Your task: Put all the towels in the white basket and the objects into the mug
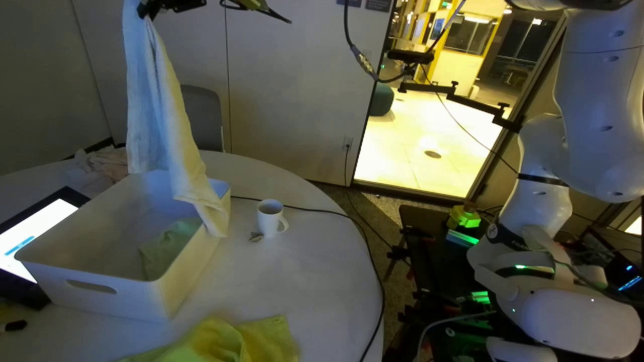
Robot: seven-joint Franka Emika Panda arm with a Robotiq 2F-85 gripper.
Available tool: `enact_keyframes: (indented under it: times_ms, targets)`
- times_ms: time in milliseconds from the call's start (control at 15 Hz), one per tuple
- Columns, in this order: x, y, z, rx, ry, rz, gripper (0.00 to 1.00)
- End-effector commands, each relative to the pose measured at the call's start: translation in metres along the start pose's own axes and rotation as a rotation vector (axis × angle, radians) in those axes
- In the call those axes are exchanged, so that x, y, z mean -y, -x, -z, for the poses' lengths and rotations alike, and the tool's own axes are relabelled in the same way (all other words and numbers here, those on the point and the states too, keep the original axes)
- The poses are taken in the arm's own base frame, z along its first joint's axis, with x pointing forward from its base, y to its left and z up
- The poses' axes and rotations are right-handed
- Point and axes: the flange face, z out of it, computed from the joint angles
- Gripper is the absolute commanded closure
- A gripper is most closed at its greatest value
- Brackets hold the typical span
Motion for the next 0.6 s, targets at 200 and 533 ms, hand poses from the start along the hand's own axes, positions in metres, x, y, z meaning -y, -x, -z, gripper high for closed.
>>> enact_keyframes:
  times_ms: [200,533]
  targets:
    - [0.027,-0.031,-0.023,-0.150,-0.101,-0.150,0.98]
    - [0.037,-0.038,-0.030,-0.208,-0.155,-0.224,0.98]
